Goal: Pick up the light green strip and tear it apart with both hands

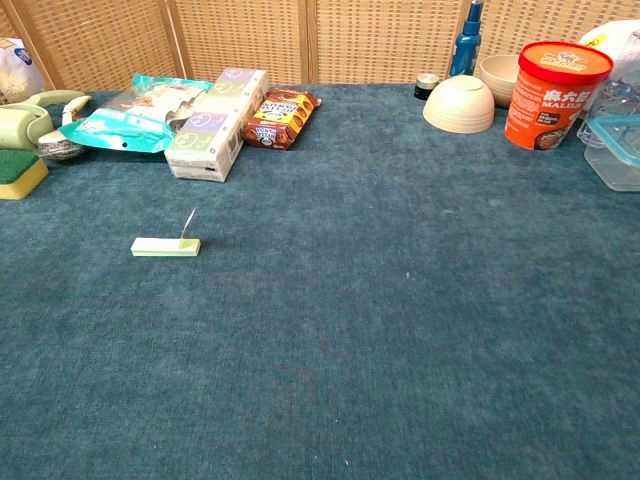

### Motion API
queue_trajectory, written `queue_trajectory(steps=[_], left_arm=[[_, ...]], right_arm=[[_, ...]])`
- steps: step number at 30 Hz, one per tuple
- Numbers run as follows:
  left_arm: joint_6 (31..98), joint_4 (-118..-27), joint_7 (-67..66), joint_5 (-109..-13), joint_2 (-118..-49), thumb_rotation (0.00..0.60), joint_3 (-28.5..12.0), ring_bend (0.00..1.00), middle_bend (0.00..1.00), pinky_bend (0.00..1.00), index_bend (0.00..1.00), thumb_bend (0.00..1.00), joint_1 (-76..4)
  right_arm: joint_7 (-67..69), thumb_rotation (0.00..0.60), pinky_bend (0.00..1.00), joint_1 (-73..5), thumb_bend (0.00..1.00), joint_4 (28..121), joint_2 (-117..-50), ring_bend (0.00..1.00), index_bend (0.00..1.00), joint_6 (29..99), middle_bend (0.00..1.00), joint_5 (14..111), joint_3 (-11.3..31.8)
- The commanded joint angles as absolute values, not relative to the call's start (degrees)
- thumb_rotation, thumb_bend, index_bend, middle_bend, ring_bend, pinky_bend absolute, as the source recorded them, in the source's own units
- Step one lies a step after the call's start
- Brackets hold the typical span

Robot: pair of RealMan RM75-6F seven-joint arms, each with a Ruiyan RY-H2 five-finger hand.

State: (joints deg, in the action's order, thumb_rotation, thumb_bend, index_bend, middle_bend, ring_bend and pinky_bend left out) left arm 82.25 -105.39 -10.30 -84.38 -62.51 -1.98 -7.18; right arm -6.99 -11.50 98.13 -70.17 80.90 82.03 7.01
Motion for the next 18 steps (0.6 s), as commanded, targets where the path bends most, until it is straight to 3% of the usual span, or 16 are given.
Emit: queue_trajectory(steps=[1,10,18], left_arm=[[82.14,-105.48,-10.4,-84.35,-62.48,0.6,-2.02,0.4,0.43,0.58,0.18,0.24,-7.29],[81.73,-105.86,-9.89,-85.22,-60.72,0.6,-2.77,0.4,0.43,0.58,0.18,0.24,-8.3],[74.86,-106.05,-9.43,-84.58,-57.86,0.6,-4.98,0.41,0.43,0.58,0.18,0.24,-13.68]], right_arm=[[-6.9,0.6,0.24,-11.48,0.47,98.08,-70.2,0.15,0.11,80.9,0.25,82.02,6.99],[-6.48,0.6,0.24,-11.15,0.47,98.31,-69.79,0.15,0.11,81.28,0.24,82.26,6.82],[-6.42,0.6,0.24,-11.12,0.47,98.4,-70.05,0.15,0.11,81.08,0.24,81.94,6.81]])
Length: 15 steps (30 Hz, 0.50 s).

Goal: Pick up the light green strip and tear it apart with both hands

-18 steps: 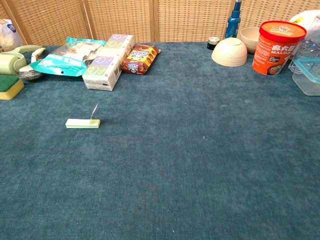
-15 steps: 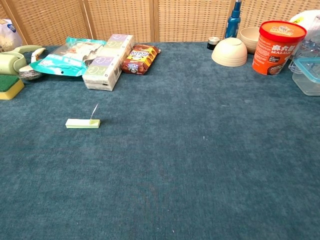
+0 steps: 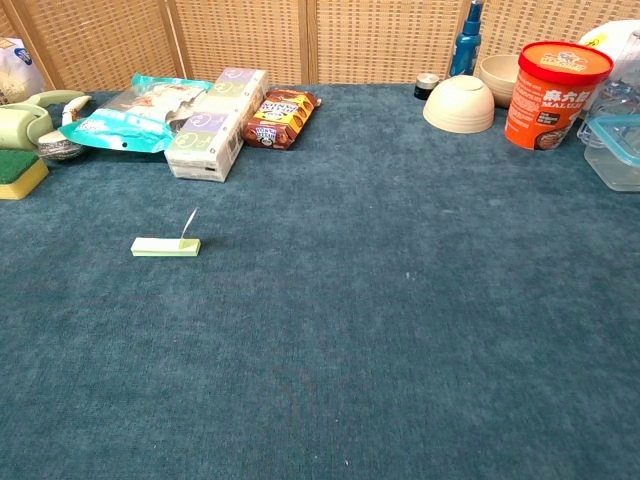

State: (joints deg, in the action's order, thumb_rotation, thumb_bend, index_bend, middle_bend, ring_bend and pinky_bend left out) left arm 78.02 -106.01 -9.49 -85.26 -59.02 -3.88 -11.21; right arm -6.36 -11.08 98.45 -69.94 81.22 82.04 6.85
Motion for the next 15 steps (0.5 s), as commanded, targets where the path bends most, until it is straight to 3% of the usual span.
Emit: queue_trajectory(steps=[1,3,6,8,12,15], left_arm=[[73.24,-105.96,-9.5,-84.26,-57.52,0.6,-5.4,0.41,0.43,0.58,0.18,0.24,-14.86],[69.61,-105.8,-9.5,-83.25,-56.93,0.6,-6.25,0.44,0.43,0.58,0.18,0.24,-17.38],[62.15,-104.51,-9.33,-80.69,-57.35,0.6,-8.67,0.56,0.5,0.58,0.18,0.24,-23.15],[59.04,-103.55,-9.0,-79.55,-58.29,0.6,-9.67,0.67,0.6,0.65,0.18,0.24,-25.87],[54.71,-101.25,-7.36,-78.96,-60.15,0.6,-10.25,0.9,0.86,0.9,0.19,0.22,-29.67],[52.97,-99.62,-8.22,-79.31,-61.39,0.6,-10.13,0.99,0.97,1.0,0.21,0.21,-31.74]], right_arm=[[-6.47,0.6,0.24,-11.14,0.47,98.36,-70.1,0.15,0.11,80.93,0.24,81.82,6.77],[-6.5,0.6,0.24,-11.16,0.47,98.31,-70.12,0.15,0.11,80.71,0.24,81.51,6.79],[-6.54,0.6,0.24,-11.1,0.47,98.38,-69.93,0.15,0.11,80.62,0.24,80.93,6.98],[-6.6,0.6,0.24,-11.14,0.47,98.38,-69.89,0.15,0.11,80.42,0.24,80.64,7.04],[-6.58,0.6,0.24,-11.2,0.47,98.15,-70.17,0.15,0.11,80.23,0.24,80.23,7.16],[-6.75,0.6,0.24,-11.28,0.47,97.93,-70.39,0.15,0.1,80.03,0.24,79.94,7.21]])
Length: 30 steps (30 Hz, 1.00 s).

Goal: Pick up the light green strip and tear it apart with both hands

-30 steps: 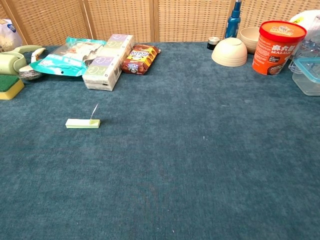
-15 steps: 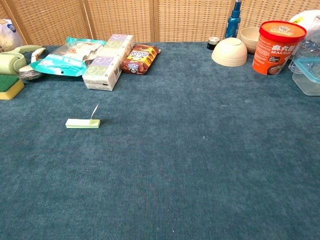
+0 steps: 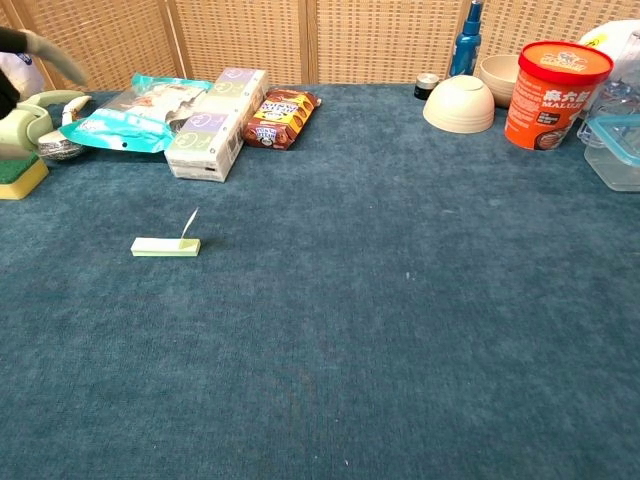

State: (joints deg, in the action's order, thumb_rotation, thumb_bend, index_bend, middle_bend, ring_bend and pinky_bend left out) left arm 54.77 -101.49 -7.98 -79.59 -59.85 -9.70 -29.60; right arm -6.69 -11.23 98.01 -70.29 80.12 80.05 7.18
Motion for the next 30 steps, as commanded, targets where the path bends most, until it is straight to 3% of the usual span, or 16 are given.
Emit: queue_trajectory(steps=[1,9,15,30], left_arm=[[52.64,-99.26,-8.7,-79.19,-61.81,0.6,-10.07,1.0,0.99,1.0,0.21,0.21,-32.2],[49.96,-98.76,-13.37,-75.5,-64.66,0.6,-9.34,1.0,1.0,1.0,0.34,0.22,-35.04],[49.12,-98.8,-17.88,-70.76,-66.61,0.6,-8.15,1.0,1.0,1.0,0.42,0.3,-36.13],[48.12,-95.39,-24.62,-62.05,-72.73,0.6,-5.64,1.0,1.0,1.0,0.42,0.28,-39.3]], right_arm=[[-6.73,0.6,0.24,-11.3,0.47,97.92,-70.43,0.15,0.1,80.01,0.24,79.89,7.24],[-6.13,0.6,0.24,-11.32,0.47,97.43,-70.54,0.15,0.1,79.85,0.24,79.64,7.35],[-5.43,0.6,0.24,-11.36,0.47,96.94,-70.58,0.15,0.1,79.64,0.24,79.51,7.42],[-4.47,0.6,0.24,-10.88,0.47,96.23,-70.66,0.15,0.1,79.81,0.24,79.51,7.04]])
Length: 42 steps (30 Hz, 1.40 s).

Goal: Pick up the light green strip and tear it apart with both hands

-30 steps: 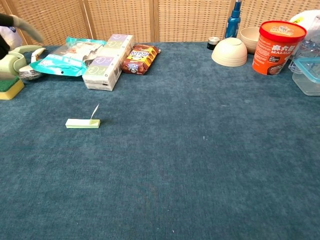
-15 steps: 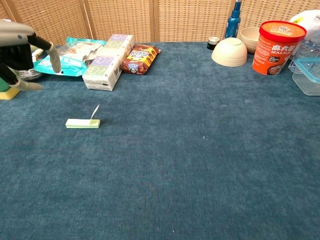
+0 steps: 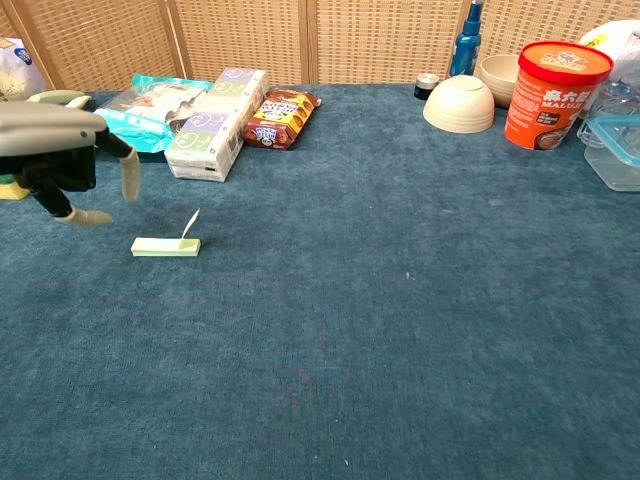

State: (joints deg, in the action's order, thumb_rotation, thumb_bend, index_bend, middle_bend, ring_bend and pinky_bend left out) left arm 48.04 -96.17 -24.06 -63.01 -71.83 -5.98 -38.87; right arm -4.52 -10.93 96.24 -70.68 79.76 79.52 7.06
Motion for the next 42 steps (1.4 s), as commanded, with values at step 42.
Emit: queue_trajectory(steps=[42], left_arm=[[48.47,-88.83,-26.89,-53.66,-81.29,0.6,-3.13,1.0,1.0,1.0,0.44,0.28,-43.31]], right_arm=[[-2.49,0.6,0.24,-9.12,0.47,95.2,-70.72,0.15,0.05,81.23,0.24,79.76,6.69]])
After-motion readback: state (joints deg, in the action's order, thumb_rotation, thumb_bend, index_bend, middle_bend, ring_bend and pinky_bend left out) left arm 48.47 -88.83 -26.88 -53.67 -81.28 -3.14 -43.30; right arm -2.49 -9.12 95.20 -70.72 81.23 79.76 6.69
